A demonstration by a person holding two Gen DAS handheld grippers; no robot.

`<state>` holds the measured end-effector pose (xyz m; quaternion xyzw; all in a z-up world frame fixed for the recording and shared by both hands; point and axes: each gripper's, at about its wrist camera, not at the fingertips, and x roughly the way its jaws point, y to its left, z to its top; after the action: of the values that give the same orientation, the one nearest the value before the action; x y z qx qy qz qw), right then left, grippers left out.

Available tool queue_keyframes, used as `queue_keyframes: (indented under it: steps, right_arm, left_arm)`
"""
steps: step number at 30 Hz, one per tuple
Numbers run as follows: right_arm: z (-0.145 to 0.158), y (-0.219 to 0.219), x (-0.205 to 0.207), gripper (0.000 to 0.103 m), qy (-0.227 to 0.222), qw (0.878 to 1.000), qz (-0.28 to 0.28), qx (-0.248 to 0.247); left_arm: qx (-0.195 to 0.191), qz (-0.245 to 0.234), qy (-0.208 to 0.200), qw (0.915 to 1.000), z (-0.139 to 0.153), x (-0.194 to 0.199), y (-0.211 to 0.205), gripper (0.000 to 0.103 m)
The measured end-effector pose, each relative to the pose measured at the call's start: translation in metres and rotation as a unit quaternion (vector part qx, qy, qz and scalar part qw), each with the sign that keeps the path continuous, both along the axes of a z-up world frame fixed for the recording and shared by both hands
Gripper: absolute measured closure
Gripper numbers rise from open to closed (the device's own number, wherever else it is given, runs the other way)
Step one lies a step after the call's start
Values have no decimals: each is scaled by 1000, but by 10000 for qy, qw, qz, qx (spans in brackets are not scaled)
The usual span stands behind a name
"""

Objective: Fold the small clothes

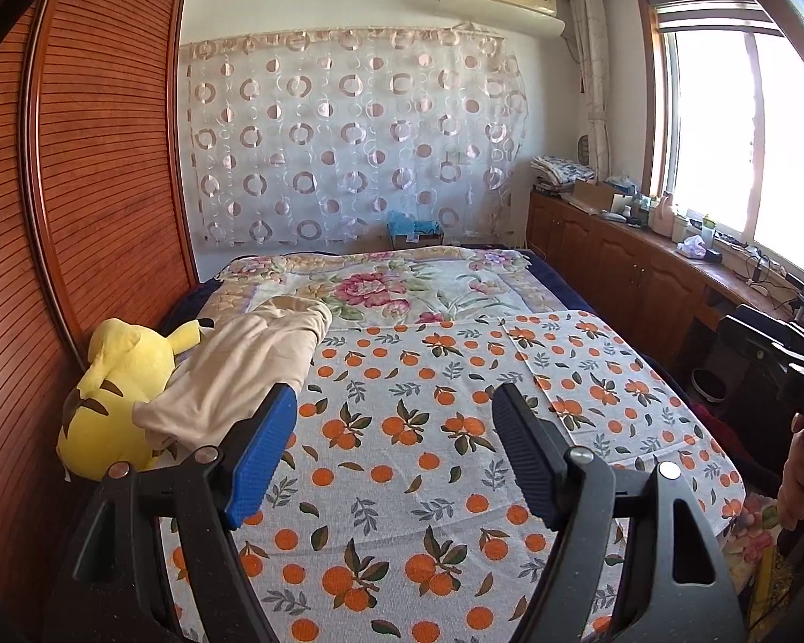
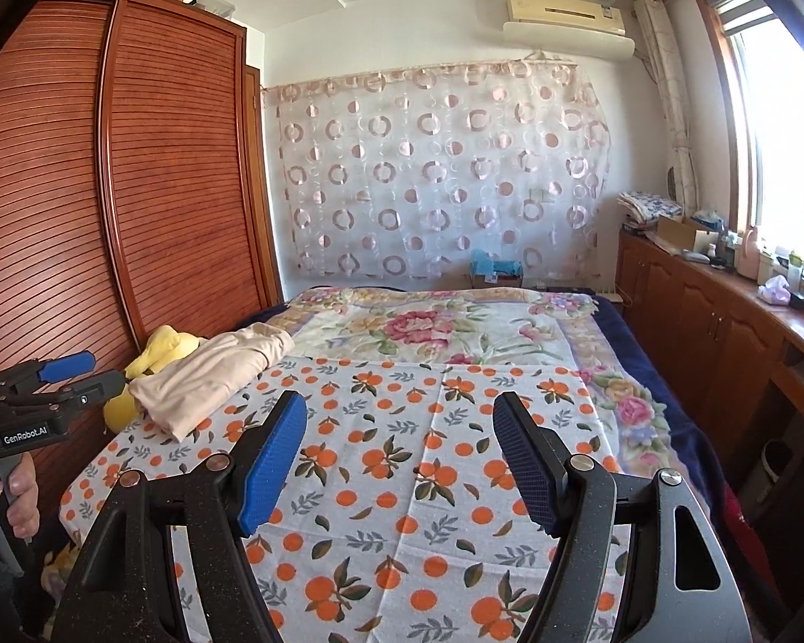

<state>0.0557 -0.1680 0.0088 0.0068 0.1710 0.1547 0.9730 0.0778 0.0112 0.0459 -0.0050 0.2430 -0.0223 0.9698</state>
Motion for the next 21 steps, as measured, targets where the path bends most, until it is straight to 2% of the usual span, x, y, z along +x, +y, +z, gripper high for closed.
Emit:
queue_keyframes:
  steps: [21]
  right_arm:
    - [-2, -17, 5, 29, 18, 10000, 36, -28]
  left_arm:
    - [-47, -26, -25, 10000, 3, -7, -1, 27]
